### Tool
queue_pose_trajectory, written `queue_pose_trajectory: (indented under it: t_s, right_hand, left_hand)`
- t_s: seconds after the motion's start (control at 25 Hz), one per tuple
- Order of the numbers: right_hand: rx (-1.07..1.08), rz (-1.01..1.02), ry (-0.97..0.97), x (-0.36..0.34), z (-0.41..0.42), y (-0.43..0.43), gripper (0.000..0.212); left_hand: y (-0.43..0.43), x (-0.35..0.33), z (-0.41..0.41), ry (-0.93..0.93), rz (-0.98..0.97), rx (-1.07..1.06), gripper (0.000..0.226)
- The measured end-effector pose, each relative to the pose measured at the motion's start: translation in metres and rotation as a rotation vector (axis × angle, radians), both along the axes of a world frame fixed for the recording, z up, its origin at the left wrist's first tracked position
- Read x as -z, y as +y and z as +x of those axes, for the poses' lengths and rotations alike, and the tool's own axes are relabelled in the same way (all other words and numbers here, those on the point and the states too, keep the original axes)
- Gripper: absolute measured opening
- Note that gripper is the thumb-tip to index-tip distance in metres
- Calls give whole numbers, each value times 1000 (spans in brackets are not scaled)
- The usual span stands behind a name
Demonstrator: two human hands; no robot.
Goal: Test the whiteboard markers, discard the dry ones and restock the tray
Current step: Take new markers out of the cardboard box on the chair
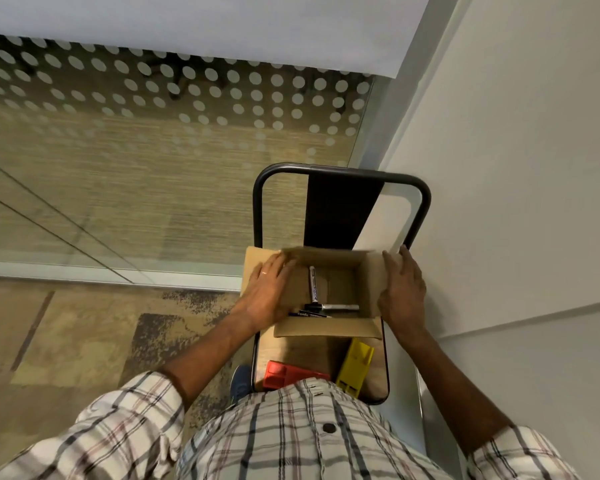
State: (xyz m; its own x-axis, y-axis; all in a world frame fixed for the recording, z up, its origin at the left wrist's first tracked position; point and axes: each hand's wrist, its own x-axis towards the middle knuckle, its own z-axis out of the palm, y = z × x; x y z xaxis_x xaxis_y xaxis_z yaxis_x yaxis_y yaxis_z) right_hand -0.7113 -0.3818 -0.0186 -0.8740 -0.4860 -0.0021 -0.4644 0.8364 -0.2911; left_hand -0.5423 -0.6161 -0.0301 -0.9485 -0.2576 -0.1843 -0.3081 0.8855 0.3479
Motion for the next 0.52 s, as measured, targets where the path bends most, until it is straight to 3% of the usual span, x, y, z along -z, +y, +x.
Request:
queue_pose_trajectory:
  t_s: [0.08,0.24,0.52]
  right_hand:
    - [-138,40,148,5,13,0,64]
    - [-339,80,221,8,35,-14,29]
    - [-307,156,141,16,9,-16,21]
  left_hand:
    - [-4,6,-2,-96,26,-8,137]
    - [-9,6,-5,-161,19,36,158]
    - [-8,6,-8,-268,34,40,171]
